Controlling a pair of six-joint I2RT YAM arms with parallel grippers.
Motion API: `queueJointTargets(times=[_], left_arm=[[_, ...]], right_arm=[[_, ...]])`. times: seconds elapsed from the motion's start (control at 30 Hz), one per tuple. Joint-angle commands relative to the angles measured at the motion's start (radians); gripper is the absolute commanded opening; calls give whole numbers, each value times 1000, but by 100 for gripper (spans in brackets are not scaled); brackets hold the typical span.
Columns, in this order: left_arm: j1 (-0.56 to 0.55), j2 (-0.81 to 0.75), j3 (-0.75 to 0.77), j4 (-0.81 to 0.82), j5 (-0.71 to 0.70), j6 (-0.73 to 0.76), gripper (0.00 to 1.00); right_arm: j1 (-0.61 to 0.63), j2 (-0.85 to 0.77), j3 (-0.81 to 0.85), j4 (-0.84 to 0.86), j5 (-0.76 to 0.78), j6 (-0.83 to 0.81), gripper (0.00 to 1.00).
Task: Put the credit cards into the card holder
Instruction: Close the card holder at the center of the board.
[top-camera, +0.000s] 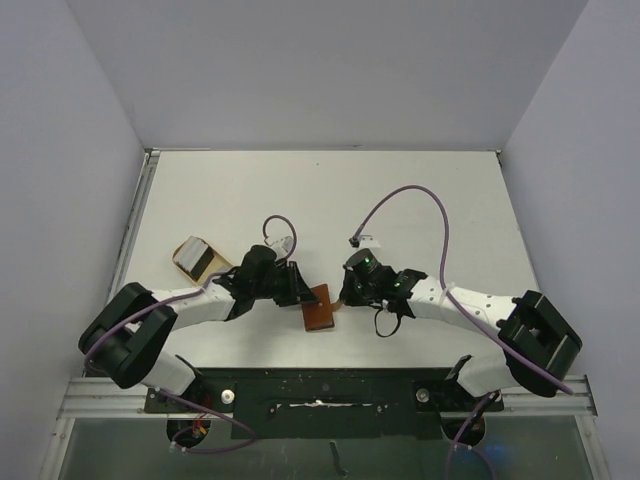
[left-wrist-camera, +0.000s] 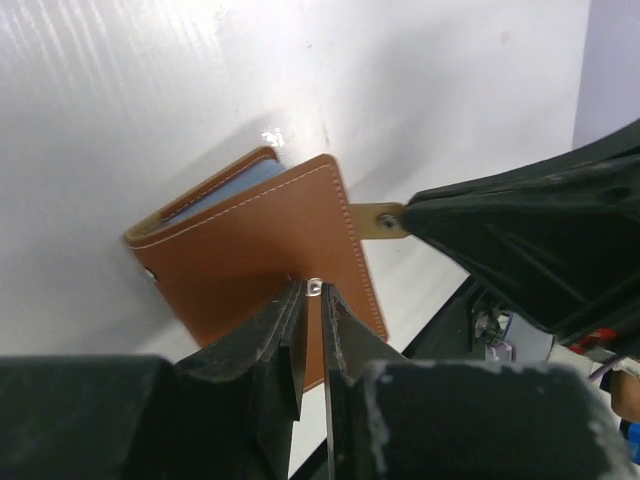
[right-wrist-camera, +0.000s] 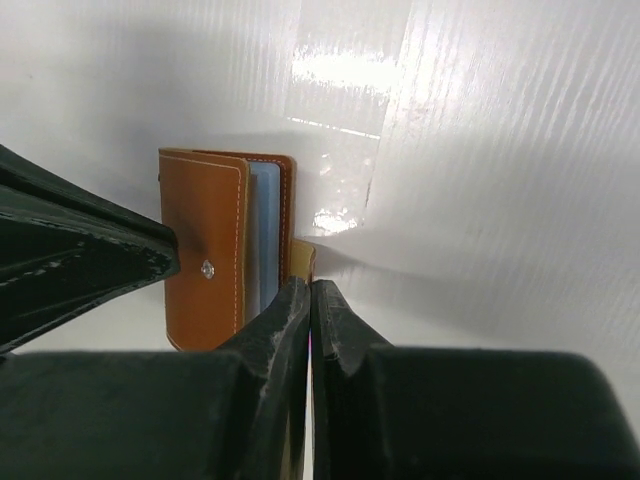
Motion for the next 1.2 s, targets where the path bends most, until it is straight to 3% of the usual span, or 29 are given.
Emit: queueJointTargets(times=[0.0,0.33,0.77,1.17], left_arm=[[1,57,22,104,20,9,11],[1,140,19,84,-48,54,9],[1,106,2,83,-42,28,11],[11,-66,33,-144,-164,75,33]], right_arm=[[-22,7,71,-1,11,-48,0],[-8,38,103,12,-50,-63,0],[20,134,105,74,-81,-37,0],[19,145,89,98,-100,-17,0]])
